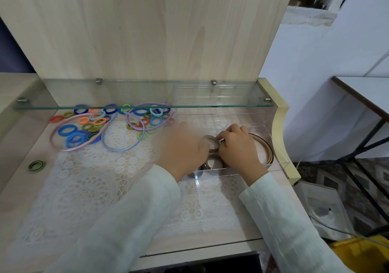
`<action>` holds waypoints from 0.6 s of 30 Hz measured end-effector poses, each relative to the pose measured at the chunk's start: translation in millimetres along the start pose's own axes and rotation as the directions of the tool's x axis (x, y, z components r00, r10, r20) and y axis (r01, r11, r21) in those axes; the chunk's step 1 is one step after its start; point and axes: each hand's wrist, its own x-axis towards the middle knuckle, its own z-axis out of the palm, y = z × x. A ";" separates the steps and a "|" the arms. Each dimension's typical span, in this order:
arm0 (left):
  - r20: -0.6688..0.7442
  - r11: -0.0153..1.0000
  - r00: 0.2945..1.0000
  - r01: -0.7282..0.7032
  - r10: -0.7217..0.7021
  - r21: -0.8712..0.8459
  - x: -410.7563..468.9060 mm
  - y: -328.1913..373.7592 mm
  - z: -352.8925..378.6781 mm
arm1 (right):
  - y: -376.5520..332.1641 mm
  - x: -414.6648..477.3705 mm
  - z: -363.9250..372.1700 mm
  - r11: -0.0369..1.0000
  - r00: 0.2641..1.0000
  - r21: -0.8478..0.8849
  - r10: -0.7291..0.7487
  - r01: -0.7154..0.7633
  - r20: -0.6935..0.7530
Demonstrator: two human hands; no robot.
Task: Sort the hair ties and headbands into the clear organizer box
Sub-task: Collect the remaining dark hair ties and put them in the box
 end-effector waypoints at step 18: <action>-0.174 0.995 0.982 -0.084 0.074 -0.053 -21.1 -37.5 3.5 | 7.5 -1.0 5.6 0.979 0.979 0.202 0.013 0.028 -0.201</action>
